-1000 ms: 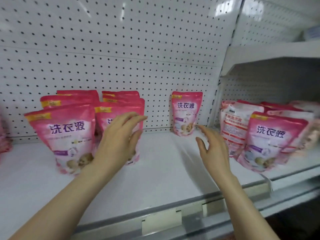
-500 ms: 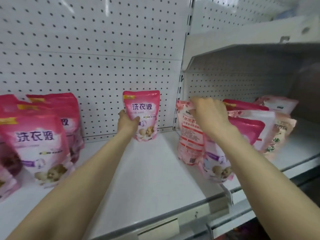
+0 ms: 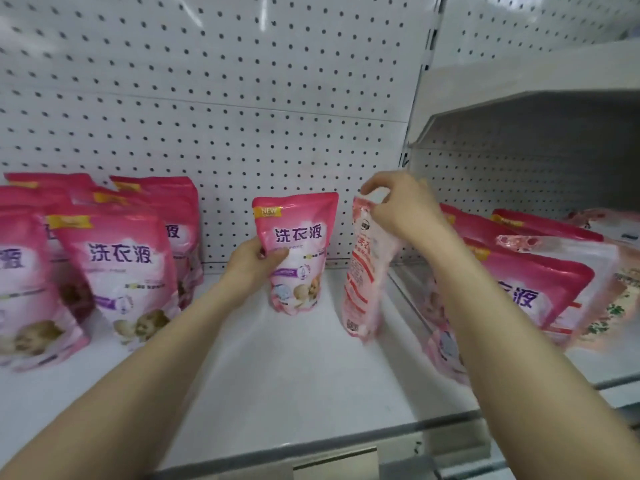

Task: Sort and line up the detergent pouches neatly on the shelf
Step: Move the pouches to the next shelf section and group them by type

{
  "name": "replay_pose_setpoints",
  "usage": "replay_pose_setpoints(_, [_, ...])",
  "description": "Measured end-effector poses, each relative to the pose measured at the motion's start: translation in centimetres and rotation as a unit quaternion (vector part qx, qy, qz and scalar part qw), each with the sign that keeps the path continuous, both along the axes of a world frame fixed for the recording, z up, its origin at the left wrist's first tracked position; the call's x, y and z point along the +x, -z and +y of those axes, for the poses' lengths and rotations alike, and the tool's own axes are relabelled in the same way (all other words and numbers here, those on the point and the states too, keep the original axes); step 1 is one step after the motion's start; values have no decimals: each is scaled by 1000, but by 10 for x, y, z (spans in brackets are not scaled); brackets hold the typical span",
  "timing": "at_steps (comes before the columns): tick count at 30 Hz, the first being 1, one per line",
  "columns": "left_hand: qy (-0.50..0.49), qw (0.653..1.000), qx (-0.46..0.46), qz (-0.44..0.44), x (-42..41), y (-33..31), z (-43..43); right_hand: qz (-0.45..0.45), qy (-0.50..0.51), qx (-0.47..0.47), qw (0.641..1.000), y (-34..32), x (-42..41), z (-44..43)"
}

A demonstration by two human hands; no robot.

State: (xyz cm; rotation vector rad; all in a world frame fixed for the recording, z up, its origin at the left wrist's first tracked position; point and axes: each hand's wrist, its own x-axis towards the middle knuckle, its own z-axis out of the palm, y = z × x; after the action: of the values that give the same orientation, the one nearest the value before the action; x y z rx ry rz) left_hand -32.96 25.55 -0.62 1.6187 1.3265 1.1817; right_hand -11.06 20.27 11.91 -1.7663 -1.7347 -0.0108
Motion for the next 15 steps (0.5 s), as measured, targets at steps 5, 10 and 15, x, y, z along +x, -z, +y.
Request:
replay_pose_setpoints(5, [24, 999, 14, -46, -30, 5, -34, 289, -104, -166, 937, -2, -12, 8])
replay_pose_setpoints(10, [10, 996, 17, -92, -29, 7, -44, 456, -163, -58, 873, 33, 7, 4])
replay_pose_setpoints(15, [7, 992, 25, -125, -21, 10, -48, 385, -209, -163, 884, 97, 26, 4])
